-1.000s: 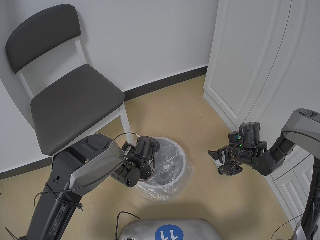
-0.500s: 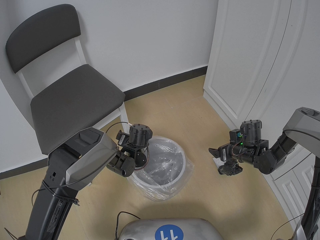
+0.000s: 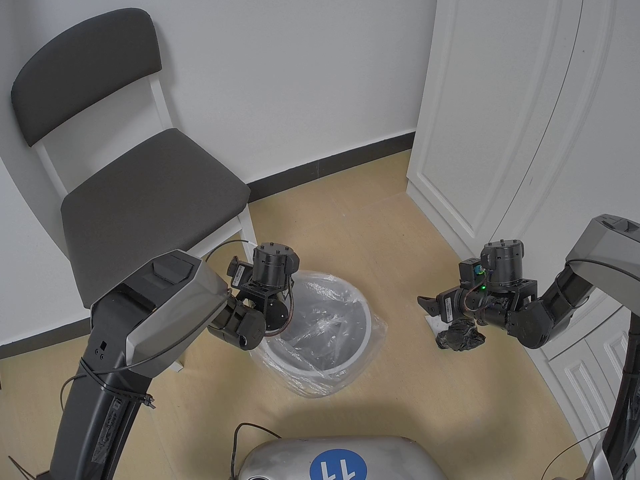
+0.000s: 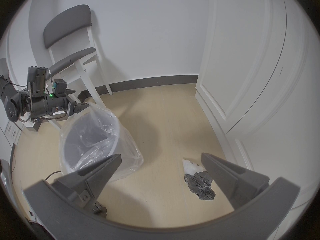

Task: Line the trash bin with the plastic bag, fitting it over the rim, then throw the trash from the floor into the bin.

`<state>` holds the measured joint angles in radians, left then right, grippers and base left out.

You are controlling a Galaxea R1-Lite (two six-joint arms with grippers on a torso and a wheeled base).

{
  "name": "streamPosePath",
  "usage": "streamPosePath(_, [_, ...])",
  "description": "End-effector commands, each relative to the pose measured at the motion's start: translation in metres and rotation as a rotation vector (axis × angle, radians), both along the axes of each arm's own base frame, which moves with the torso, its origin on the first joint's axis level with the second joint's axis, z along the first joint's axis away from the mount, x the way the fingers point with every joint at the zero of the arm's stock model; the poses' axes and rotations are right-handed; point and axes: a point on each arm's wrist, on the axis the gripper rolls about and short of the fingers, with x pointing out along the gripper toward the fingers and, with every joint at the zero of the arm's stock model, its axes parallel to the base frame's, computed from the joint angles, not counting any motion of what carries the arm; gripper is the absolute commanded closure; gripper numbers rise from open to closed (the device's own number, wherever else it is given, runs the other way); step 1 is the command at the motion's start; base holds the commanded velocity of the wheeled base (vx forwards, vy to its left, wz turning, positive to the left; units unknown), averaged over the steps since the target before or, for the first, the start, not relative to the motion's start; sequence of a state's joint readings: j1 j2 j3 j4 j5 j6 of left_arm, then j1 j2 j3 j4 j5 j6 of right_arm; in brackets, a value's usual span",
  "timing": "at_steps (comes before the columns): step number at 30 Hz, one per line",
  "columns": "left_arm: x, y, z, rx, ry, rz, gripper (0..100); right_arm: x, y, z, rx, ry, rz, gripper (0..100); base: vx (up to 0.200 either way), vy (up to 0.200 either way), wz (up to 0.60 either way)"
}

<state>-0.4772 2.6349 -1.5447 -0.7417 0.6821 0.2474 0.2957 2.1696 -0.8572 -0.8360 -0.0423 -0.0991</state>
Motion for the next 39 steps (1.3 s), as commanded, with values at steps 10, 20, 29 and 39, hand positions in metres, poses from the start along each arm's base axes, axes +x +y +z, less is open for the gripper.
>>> streamPosePath(10, [0.024, 0.034, -0.009, 0.007, 0.004, 0.079, 0, 0.0, 0.0, 0.001, 0.001, -0.002, -0.002, 0, 0.0, 0.0, 0.0])
streamPosePath(20, [0.024, 0.028, -0.02, 0.005, 0.012, 0.07, 0, 0.0, 0.0, -0.002, -0.002, 0.005, 0.0, 0, 0.0, 0.0, 0.0])
streamPosePath(29, [0.01, 0.029, 0.004, -0.064, -0.006, 0.081, 0, -0.001, 0.0, 0.001, 0.001, -0.002, -0.001, 0, 0.0, 0.0, 0.0])
streamPosePath(39, [-0.048, 0.022, 0.047, -0.092, 0.038, 0.02, 0, -0.018, 0.019, 0.003, -0.008, 0.011, 0.06, 0, 0.0, 0.0, 0.0])
